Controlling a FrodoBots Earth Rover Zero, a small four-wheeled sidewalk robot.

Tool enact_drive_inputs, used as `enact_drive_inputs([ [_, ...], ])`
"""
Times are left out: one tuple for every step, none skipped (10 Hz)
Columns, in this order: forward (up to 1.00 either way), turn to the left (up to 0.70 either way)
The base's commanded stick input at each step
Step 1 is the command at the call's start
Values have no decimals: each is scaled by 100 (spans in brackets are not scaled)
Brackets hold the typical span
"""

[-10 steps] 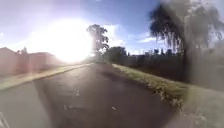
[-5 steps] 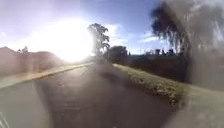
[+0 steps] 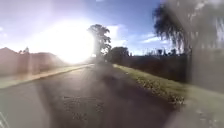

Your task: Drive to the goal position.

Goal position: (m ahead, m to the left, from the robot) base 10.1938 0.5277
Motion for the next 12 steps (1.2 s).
enact_drive_inputs([
  [100, 0],
  [100, 0],
  [100, 0],
  [100, 0],
  [100, 0],
  [100, 0],
  [100, 0],
  [100, 0],
  [100, 0],
  [100, 0],
  [100, 0],
  [100, 0],
])
